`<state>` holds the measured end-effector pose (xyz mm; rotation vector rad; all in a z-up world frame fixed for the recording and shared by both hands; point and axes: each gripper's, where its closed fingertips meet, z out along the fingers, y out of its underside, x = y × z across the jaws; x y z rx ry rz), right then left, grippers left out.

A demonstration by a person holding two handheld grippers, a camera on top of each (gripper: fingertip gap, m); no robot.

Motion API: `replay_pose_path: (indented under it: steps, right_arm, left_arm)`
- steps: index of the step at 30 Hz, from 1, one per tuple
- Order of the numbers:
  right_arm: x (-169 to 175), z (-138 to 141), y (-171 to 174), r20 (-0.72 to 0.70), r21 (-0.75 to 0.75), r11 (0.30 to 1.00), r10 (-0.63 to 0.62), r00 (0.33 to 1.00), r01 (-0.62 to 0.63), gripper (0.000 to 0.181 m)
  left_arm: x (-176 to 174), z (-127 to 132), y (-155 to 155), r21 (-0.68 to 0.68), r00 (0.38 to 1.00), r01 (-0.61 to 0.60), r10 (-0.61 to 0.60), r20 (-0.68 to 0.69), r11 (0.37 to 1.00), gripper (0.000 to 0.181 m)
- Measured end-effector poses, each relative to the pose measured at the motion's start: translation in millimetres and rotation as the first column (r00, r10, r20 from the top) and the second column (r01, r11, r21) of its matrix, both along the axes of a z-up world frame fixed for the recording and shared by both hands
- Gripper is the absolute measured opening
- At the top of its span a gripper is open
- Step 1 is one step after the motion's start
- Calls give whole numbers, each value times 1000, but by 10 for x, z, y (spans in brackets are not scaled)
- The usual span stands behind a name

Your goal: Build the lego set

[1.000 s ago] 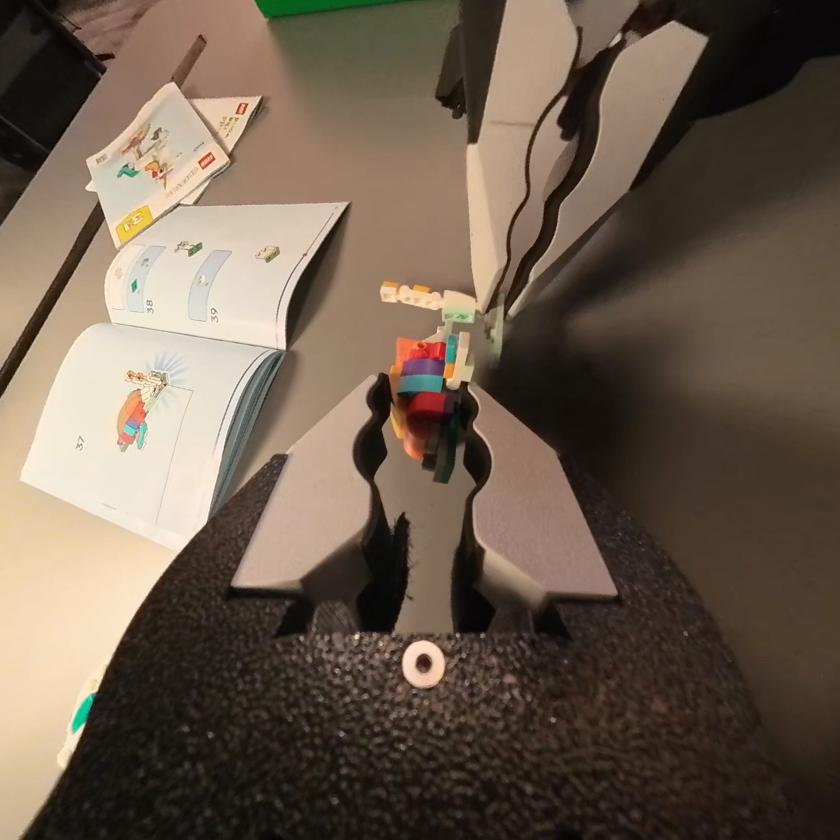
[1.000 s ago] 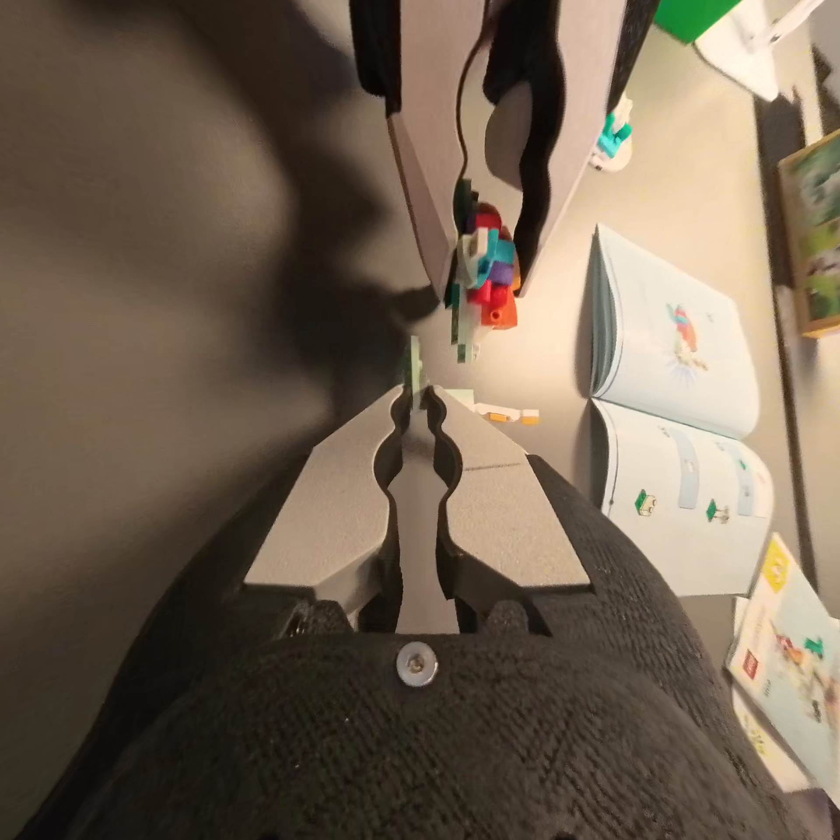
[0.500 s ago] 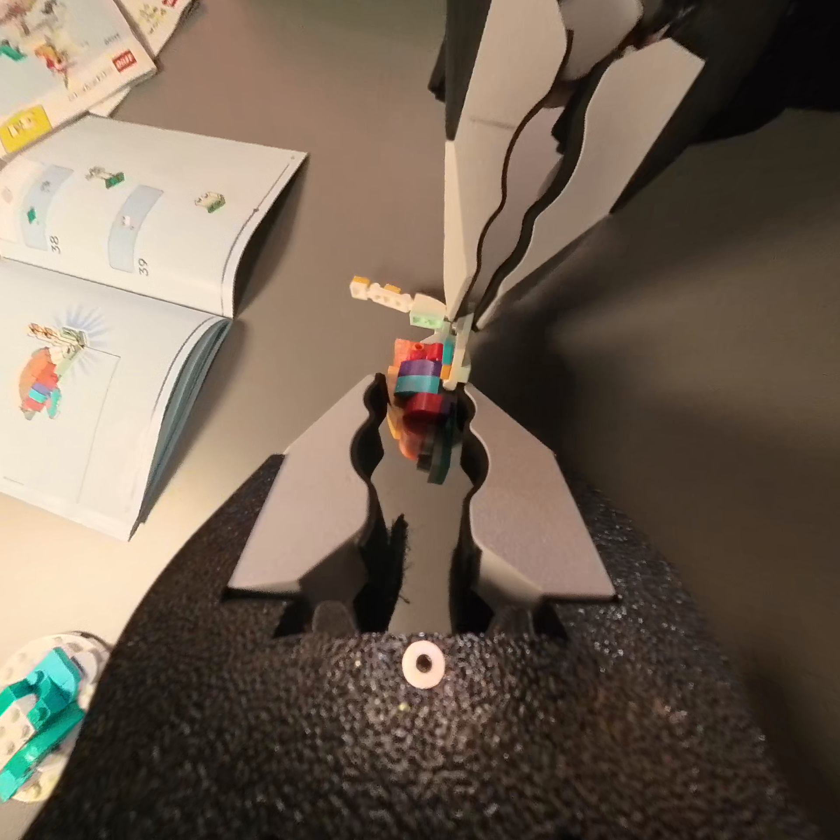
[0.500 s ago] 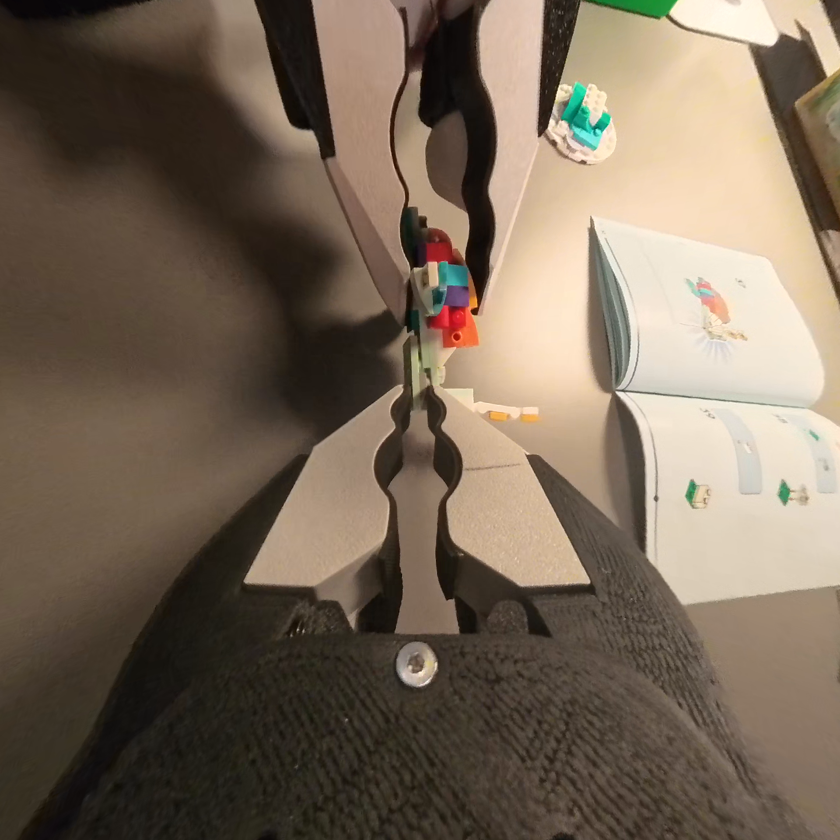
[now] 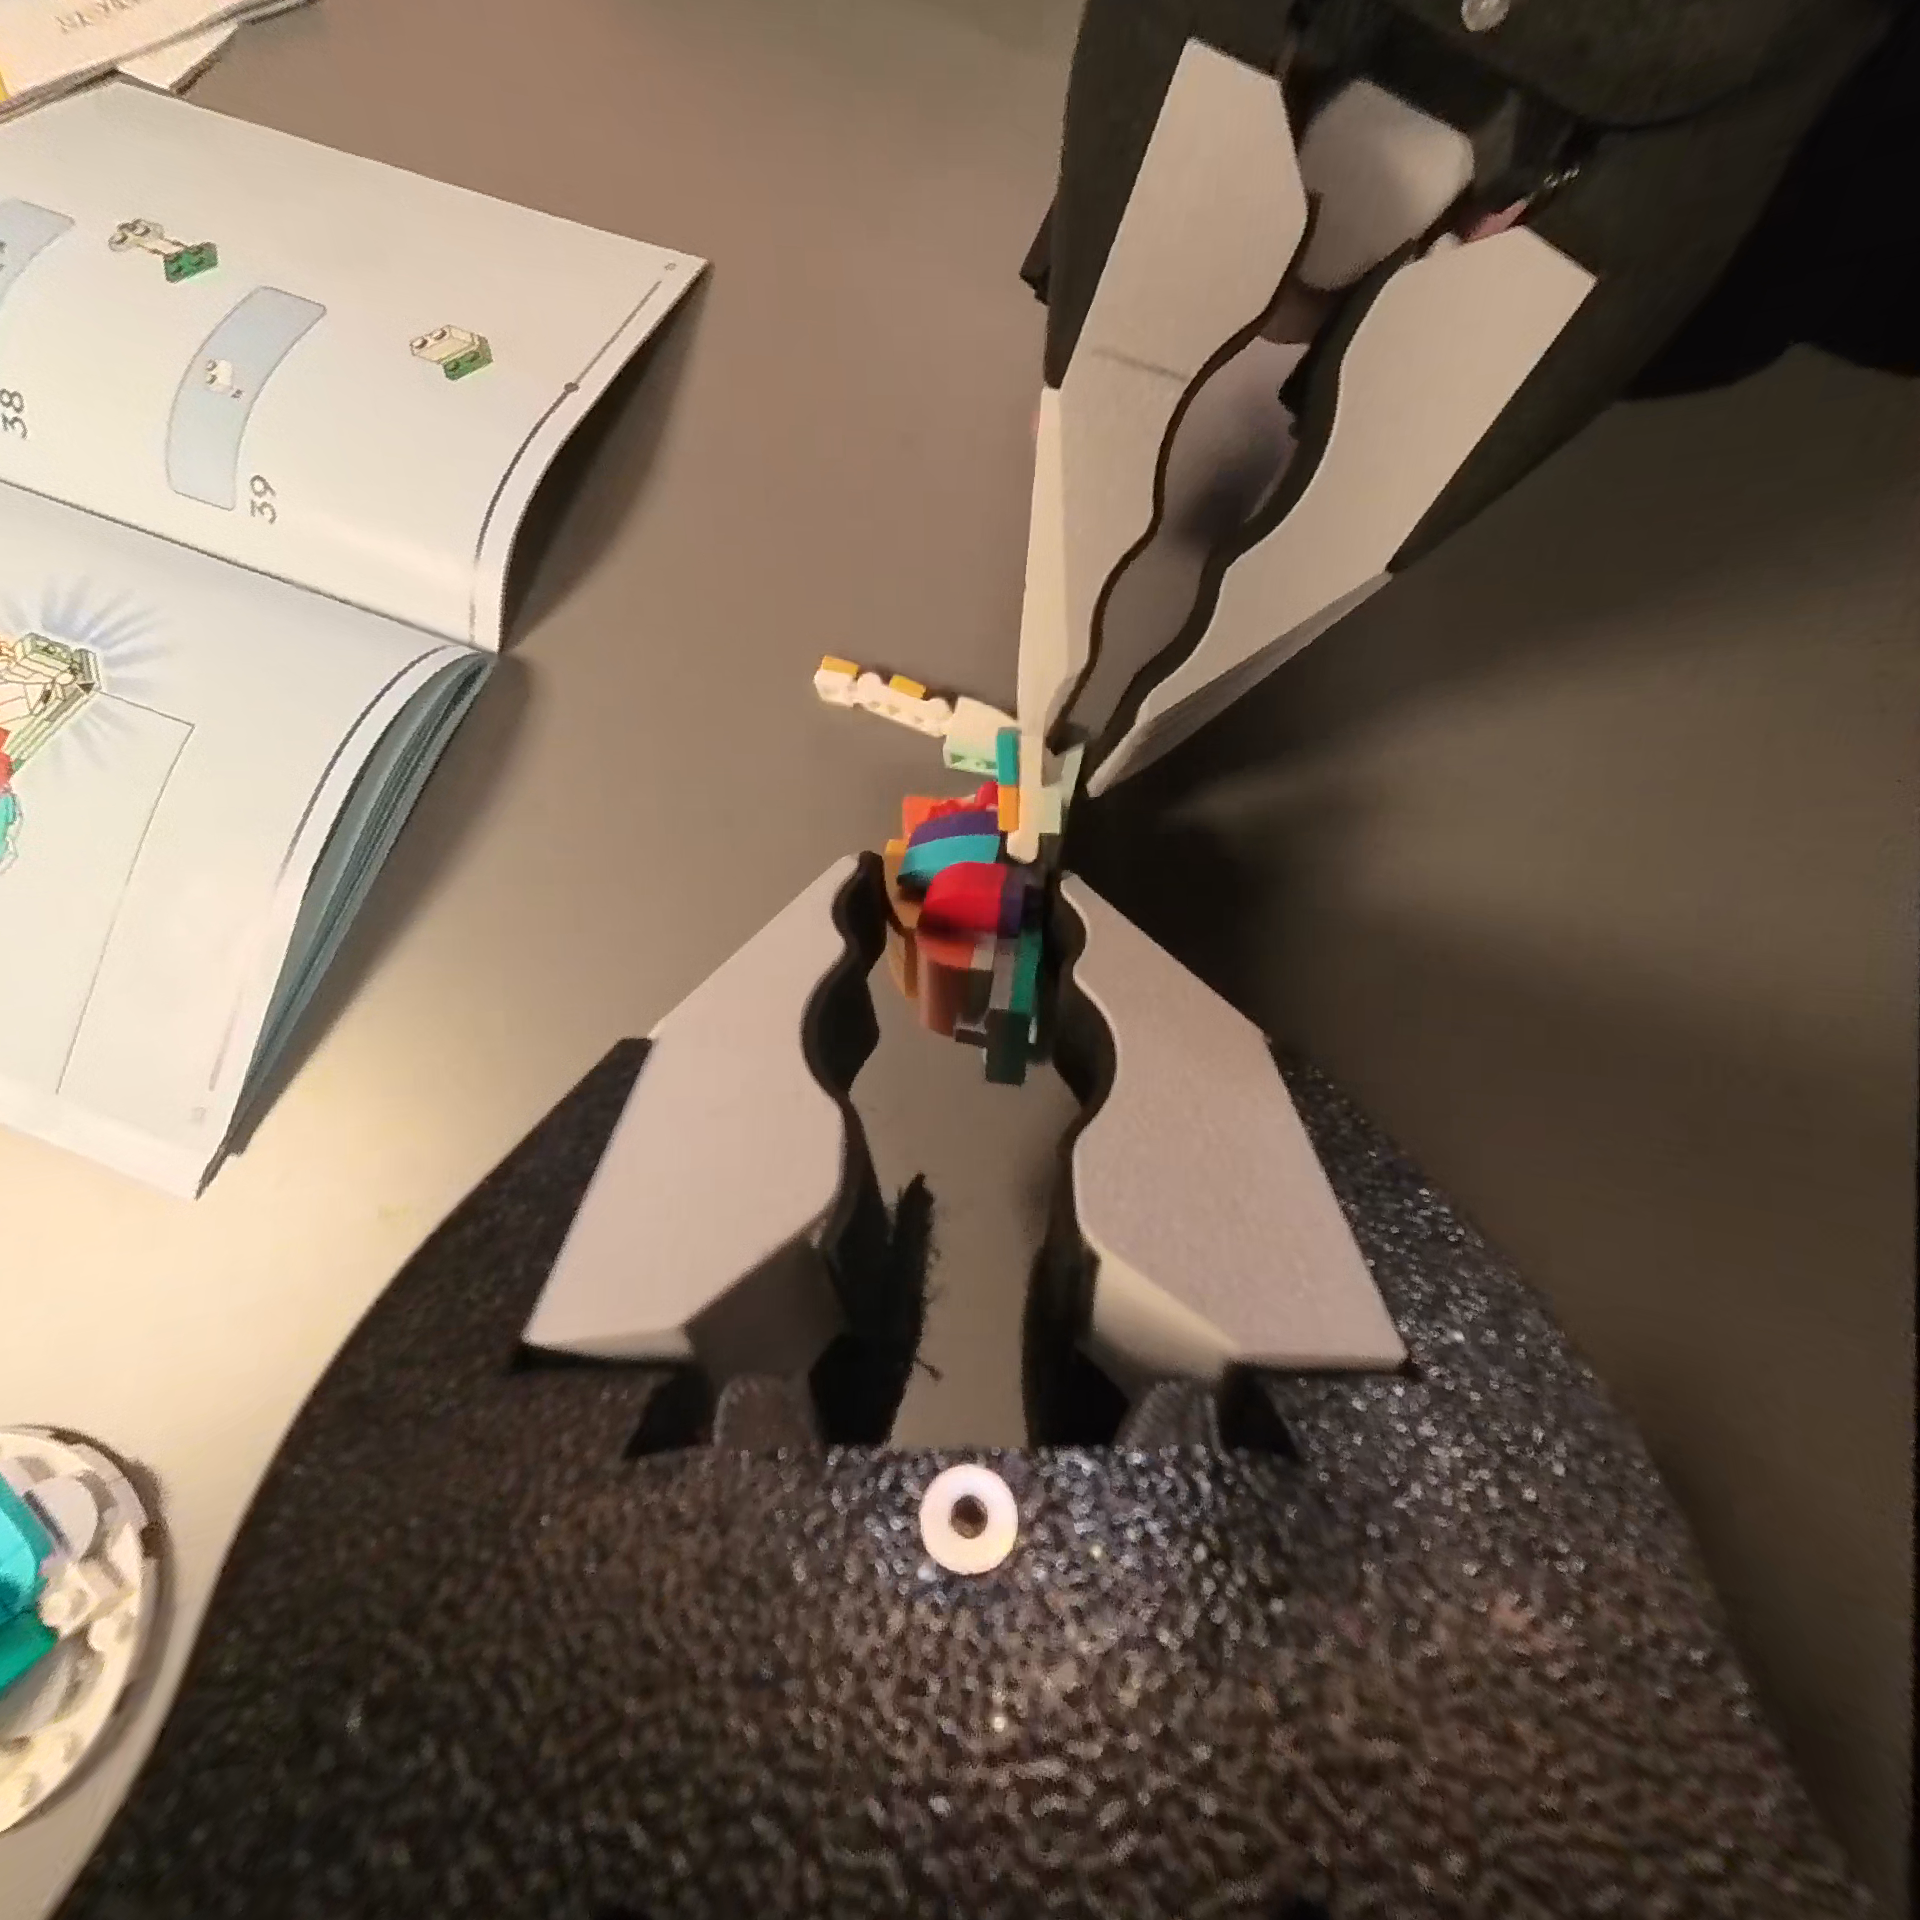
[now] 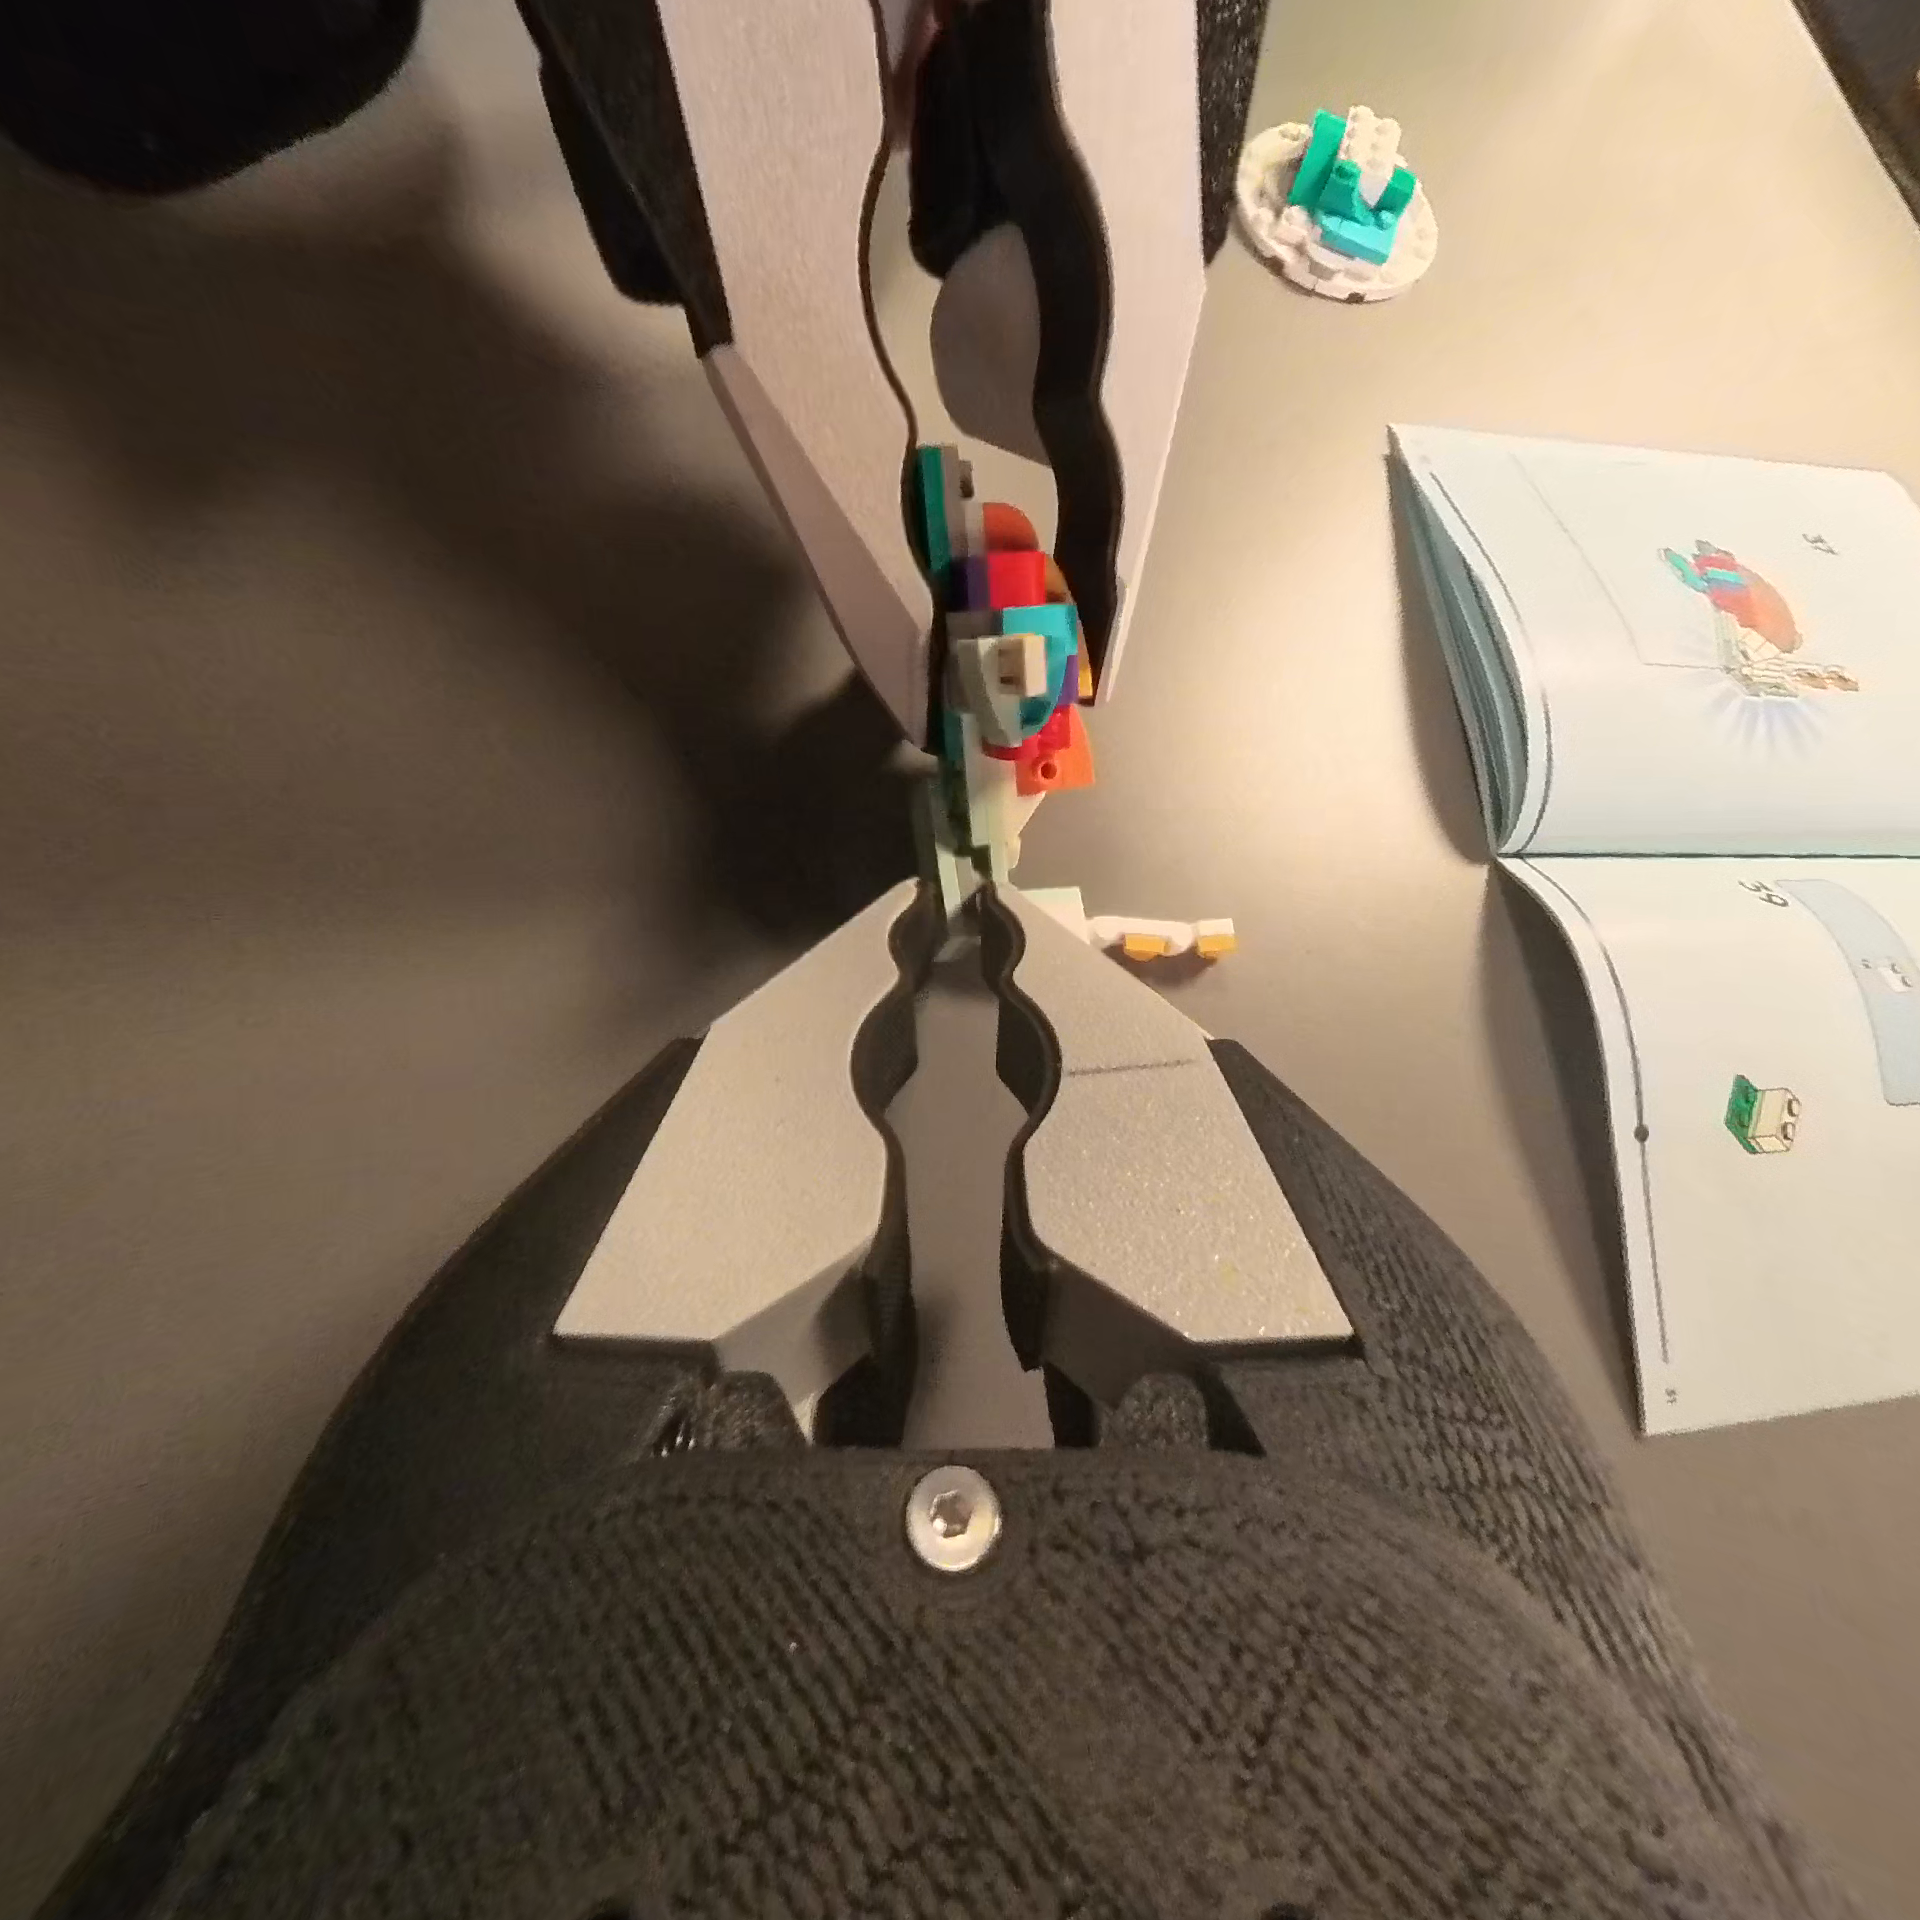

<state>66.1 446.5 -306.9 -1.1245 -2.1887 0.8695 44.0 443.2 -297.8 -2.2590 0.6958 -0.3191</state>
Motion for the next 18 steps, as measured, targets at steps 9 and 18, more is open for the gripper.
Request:
replay_pose_path:
  steps: [9, 18]
  right_arm:
    - [41, 110, 43, -18, -195, 976, -99, 995, 94, 31]
    - [-6, 10, 316, 413, -371, 786, -336, 846, 494, 25]
  left_arm:
    - [-37, 17, -44, 103, 999, -34, 33, 9, 994, 27]
    - [-239, 163, -41, 375, 972, 4, 85, -221, 927, 27]
